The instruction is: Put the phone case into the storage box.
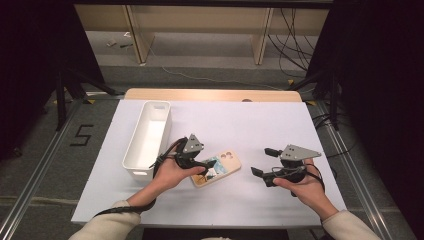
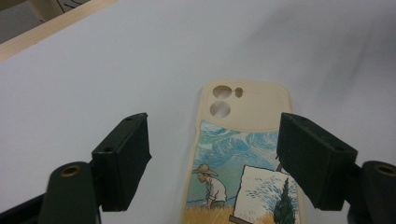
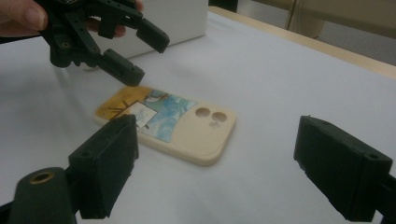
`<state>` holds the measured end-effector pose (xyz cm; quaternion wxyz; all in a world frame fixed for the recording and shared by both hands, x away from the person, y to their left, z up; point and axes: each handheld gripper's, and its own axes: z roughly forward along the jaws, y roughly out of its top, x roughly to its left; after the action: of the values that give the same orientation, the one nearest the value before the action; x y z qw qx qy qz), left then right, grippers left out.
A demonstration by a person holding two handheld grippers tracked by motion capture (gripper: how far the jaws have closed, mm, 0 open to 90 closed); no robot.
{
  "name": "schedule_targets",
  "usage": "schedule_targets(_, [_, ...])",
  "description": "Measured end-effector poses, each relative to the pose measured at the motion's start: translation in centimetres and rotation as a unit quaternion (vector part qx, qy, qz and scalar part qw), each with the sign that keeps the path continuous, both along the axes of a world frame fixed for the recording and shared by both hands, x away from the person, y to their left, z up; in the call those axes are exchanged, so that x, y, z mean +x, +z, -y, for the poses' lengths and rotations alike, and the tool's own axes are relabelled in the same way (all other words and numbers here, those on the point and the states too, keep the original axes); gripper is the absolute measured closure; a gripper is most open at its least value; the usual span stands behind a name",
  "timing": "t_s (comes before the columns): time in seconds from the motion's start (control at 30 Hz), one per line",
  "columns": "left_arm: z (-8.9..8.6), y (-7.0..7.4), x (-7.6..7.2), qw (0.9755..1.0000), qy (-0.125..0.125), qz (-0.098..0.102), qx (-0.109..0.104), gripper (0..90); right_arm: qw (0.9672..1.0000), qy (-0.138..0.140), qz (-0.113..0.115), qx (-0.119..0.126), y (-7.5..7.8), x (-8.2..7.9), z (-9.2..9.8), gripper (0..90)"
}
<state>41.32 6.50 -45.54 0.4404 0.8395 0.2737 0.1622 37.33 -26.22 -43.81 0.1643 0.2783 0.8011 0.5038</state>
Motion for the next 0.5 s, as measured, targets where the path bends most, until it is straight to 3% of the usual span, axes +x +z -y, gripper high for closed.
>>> schedule_targets(0.5, [1.8,-0.7,0.8,0.9995,-0.020,-0.011,0.022,20.3,1.0000,0.001,0.000,0.000,0.0,0.0,0.0,14.9])
